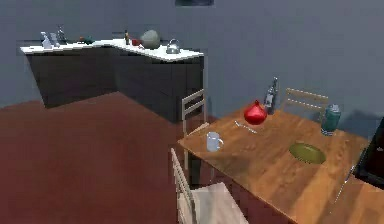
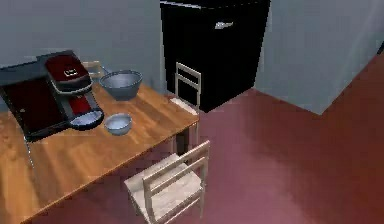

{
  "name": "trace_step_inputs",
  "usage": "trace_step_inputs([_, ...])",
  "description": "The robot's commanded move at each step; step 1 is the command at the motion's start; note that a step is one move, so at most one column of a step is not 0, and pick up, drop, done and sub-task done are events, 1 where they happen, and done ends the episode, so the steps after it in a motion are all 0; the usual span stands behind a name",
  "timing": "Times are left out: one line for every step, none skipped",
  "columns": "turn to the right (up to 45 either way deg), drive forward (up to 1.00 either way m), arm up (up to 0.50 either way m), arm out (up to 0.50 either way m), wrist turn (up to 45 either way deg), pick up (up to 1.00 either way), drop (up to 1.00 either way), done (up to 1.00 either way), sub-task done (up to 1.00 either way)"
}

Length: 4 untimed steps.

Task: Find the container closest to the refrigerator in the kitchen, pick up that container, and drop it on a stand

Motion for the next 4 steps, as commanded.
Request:
trace_step_inputs([33.0, 0.00, 0.00, 0.00, 0.0, 0.00, 0.00, 0.00, 0.00])
trace_step_inputs([0.0, 0.35, 0.00, 0.00, 0.0, 0.00, 0.00, 0.00, 0.00])
trace_step_inputs([-45.0, 0.00, 0.00, 0.00, 0.0, 0.00, 0.00, 0.00, 0.00])
trace_step_inputs([-45.0, 0.00, 0.00, 0.00, 0.0, 0.00, 0.00, 0.00, 0.00])
